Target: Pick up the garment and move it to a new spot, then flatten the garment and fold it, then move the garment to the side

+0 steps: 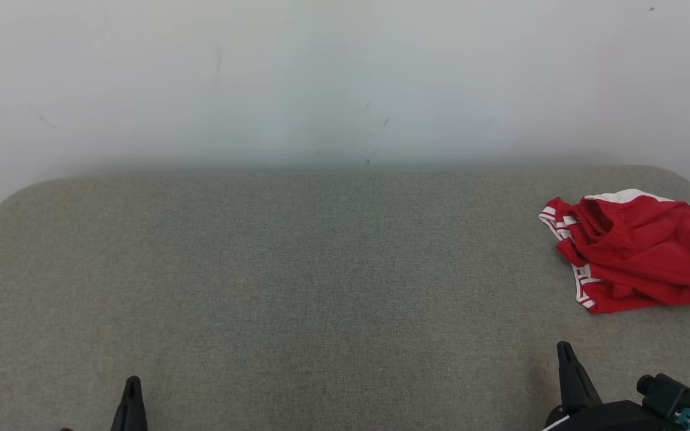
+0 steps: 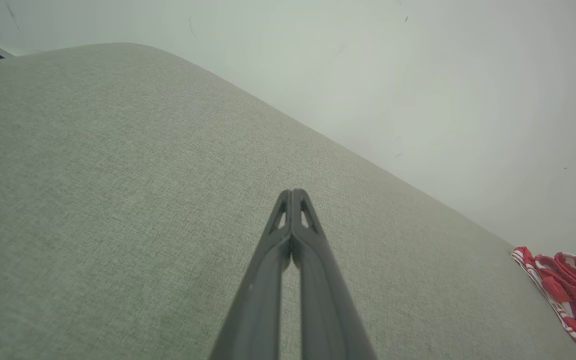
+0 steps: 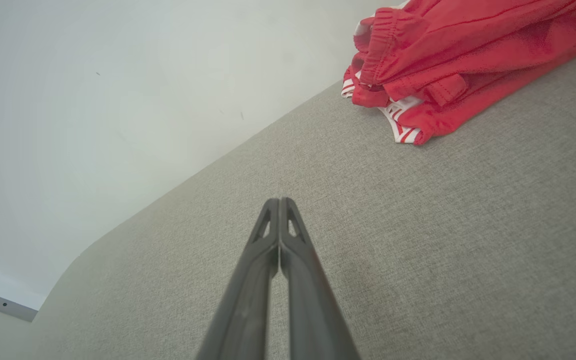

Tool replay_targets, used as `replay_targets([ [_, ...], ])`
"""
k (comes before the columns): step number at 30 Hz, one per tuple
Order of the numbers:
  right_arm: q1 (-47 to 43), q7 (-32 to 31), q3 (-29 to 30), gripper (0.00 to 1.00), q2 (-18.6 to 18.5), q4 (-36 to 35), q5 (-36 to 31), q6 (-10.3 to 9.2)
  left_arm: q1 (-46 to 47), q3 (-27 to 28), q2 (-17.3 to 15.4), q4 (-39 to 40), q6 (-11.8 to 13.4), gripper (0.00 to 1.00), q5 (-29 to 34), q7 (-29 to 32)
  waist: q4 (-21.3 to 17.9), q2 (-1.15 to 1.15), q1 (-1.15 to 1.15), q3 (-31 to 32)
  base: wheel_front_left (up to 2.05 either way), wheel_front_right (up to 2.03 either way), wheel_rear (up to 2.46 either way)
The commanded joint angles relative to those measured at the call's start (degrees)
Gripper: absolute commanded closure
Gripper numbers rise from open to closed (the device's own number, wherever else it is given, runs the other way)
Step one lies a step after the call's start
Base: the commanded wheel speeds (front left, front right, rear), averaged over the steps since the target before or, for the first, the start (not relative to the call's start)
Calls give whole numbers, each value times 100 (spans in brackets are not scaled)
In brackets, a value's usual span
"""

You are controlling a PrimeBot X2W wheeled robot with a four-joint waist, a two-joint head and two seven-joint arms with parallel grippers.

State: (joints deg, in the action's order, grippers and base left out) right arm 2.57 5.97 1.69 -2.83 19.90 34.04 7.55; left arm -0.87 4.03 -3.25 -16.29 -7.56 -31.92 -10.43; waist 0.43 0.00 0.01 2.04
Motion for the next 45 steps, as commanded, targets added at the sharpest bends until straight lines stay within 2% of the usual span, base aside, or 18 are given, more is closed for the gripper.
replay_targets([
  [1, 193, -60, 49, 100, -5, -30, 231, -3, 177, 13, -10, 85, 3, 100, -232, 30, 0, 0, -1, -3, 0, 0, 0],
  [23, 610, -660, 282, 100, -6, 147, 1908, -5, 390, 24, 4, 118, 5, 100, -2046, 311, -9, 0, -1, -56, 0, 0, 0],
  [45, 928, -1119, 463, 100, -7, 284, 3196, -7, 542, 34, 17, 142, 7, 100, -3446, 537, -17, 0, -1, -107, 0, 0, 0],
])
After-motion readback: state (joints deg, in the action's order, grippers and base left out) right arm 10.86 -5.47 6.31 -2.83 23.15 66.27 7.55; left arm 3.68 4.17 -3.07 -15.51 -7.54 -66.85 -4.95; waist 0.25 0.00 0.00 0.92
